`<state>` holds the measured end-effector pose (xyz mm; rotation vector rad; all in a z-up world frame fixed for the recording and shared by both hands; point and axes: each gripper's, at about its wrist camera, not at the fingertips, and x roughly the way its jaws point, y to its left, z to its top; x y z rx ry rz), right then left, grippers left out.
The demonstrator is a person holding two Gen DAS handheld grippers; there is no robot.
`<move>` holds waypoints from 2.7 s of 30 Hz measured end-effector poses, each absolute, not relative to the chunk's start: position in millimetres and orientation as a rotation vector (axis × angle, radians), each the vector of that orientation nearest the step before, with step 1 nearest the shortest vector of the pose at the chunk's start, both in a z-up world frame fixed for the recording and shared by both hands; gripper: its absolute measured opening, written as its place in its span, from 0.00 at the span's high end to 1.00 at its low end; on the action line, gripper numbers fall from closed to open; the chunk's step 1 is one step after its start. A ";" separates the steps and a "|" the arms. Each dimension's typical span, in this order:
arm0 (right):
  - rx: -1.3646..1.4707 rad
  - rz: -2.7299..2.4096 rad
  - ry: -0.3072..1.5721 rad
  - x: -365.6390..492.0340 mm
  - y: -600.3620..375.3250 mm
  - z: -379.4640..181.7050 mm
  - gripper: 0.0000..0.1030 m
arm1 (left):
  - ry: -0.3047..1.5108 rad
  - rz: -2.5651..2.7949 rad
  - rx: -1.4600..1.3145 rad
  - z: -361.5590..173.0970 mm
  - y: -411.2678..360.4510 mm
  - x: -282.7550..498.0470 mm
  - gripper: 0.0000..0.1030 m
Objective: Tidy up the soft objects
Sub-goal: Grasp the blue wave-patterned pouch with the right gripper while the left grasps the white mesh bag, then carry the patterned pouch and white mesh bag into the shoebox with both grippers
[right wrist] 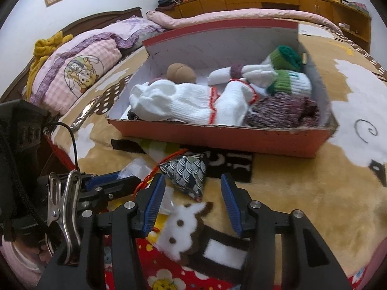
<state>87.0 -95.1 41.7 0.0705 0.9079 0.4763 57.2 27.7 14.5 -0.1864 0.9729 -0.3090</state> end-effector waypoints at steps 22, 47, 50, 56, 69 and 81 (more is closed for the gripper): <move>0.053 0.478 0.941 100.3 -80.8 25.3 0.66 | 0.964 -0.321 -0.193 15.1 29.1 56.1 0.85; 0.069 0.444 0.828 72.6 -120.7 70.1 0.66 | 0.861 -0.329 -0.172 65.0 26.1 43.1 0.87; 0.072 0.443 0.809 72.8 -124.0 77.8 0.66 | 0.847 -0.327 -0.166 74.5 25.5 46.3 0.87; 0.065 0.439 0.771 80.1 -127.7 95.2 0.66 | 0.796 -0.322 -0.144 99.6 23.1 59.2 0.87; 0.030 0.393 0.714 123.8 -126.4 120.7 0.66 | 0.729 -0.264 -0.107 125.0 13.8 126.8 0.87; 0.030 0.363 0.743 162.9 -122.0 105.6 0.66 | 0.795 -0.198 -0.094 99.3 3.3 169.1 0.78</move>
